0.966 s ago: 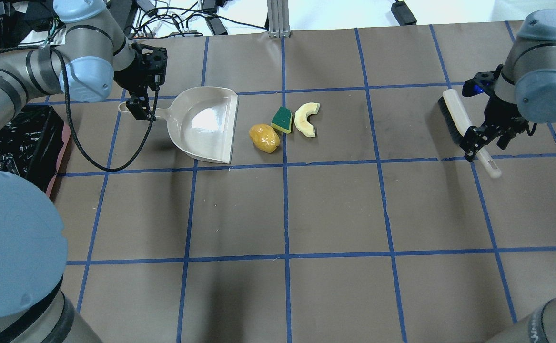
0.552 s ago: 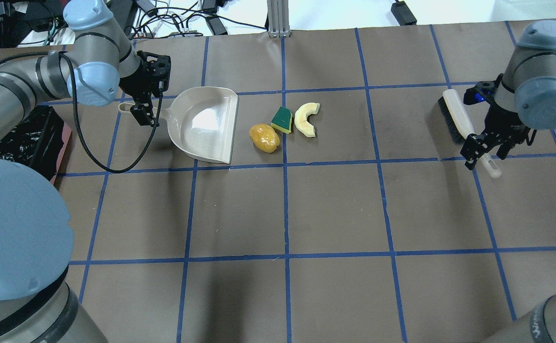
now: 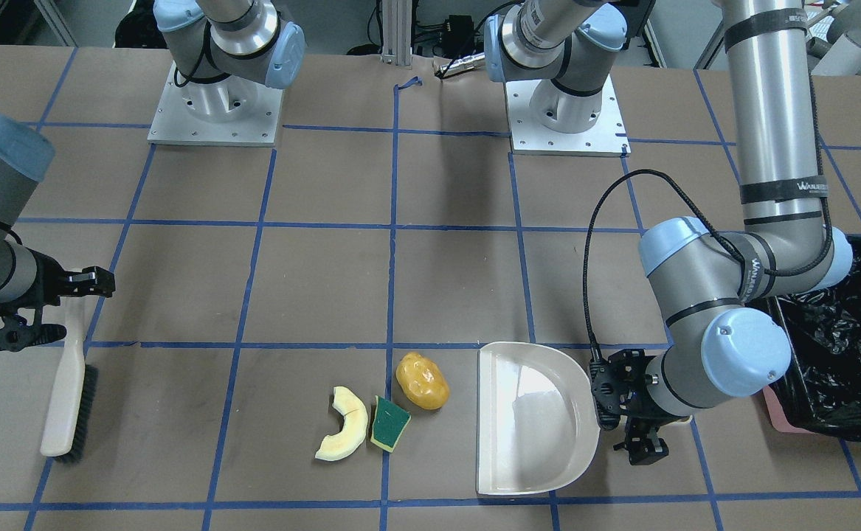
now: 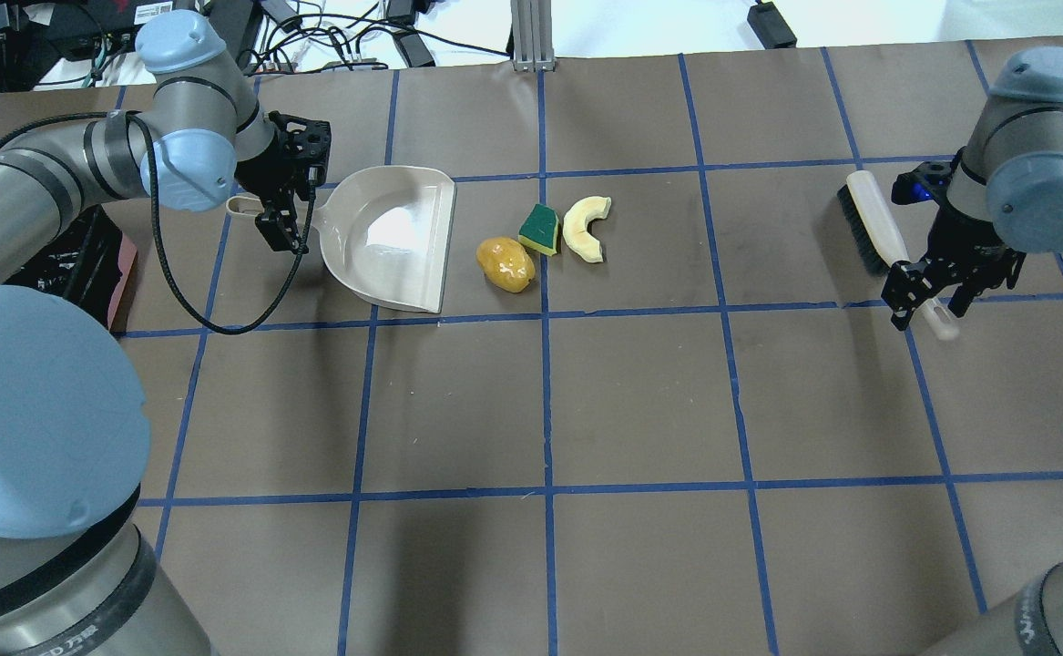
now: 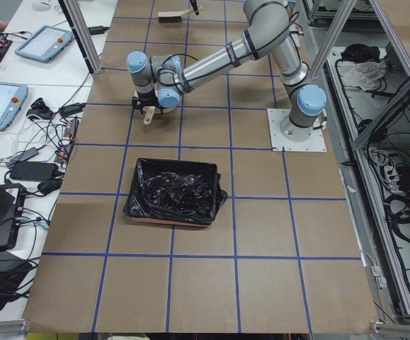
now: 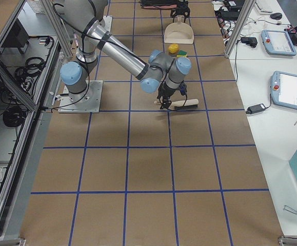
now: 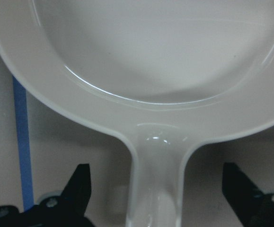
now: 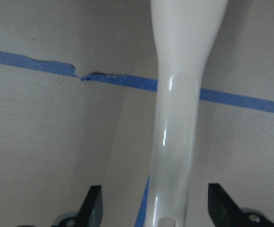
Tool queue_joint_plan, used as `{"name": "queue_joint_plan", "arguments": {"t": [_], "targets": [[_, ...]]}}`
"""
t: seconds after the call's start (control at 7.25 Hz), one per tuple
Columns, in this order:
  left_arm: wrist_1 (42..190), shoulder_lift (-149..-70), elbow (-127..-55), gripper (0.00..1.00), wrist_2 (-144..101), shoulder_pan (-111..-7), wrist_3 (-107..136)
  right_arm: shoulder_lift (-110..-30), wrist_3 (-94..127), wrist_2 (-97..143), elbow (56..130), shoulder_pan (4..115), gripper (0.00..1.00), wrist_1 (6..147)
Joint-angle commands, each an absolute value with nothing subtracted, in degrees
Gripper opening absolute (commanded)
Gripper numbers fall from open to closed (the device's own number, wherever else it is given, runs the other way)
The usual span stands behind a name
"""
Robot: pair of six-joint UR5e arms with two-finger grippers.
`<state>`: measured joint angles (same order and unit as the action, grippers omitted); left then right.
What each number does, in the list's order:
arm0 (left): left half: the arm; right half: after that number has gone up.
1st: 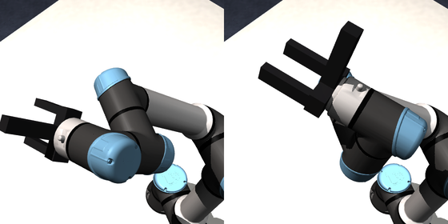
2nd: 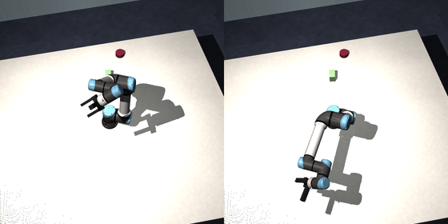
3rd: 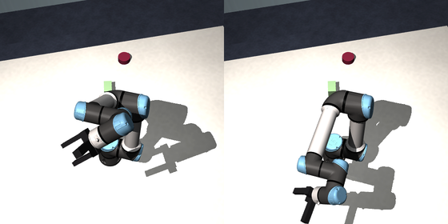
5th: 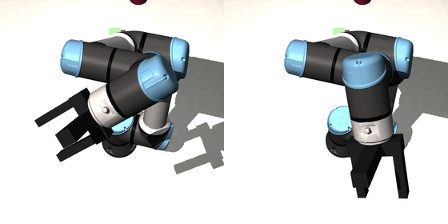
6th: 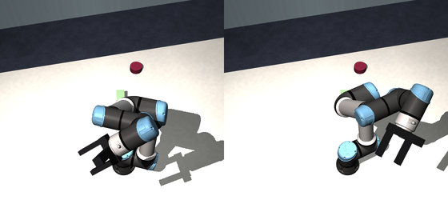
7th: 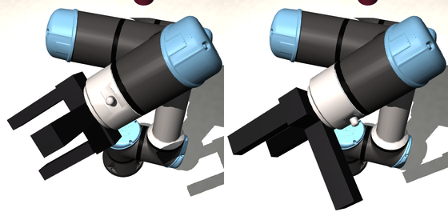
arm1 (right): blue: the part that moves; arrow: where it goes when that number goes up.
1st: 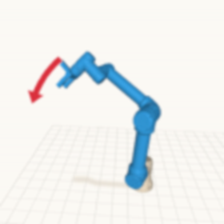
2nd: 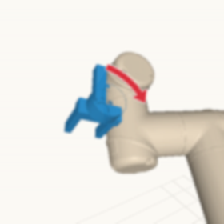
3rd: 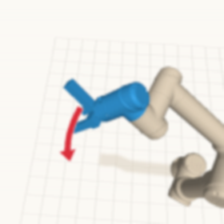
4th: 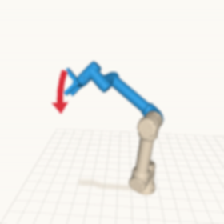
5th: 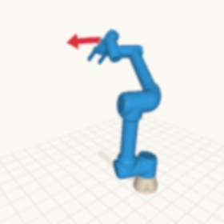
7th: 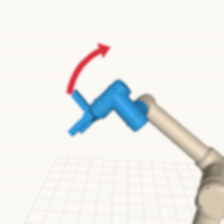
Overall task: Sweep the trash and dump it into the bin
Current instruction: 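Lift the white brush with the right gripper and carry it toward the debris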
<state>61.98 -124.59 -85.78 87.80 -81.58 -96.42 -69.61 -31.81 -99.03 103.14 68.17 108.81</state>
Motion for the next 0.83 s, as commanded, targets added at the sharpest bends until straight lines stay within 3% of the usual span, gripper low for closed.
{"name": "queue_joint_plan", "arguments": {"t": [0.0, 0.14, 0.41, 0.69], "targets": [[61.96, -125.50, -85.78, 1.00, 87.80, -81.65, -96.42, -69.61, -31.82, -99.05, 103.10, 68.12, 0.31, 108.81], [61.79, -125.68, -85.78, 1.00, 87.02, -81.65, -96.50, -69.61, -31.73, -99.05, 103.10, 68.20, 0.19, 108.81], [61.61, -125.86, -85.78, 0.99, 85.88, -81.65, -96.50, -69.96, -31.55, -99.23, 102.66, 68.20, 0.12, 108.90], [61.44, -125.86, -85.78, 0.78, 84.46, -81.65, -97.20, -70.92, -26.49, -104.04, 101.70, 69.25, 0.11, 108.11]]}}
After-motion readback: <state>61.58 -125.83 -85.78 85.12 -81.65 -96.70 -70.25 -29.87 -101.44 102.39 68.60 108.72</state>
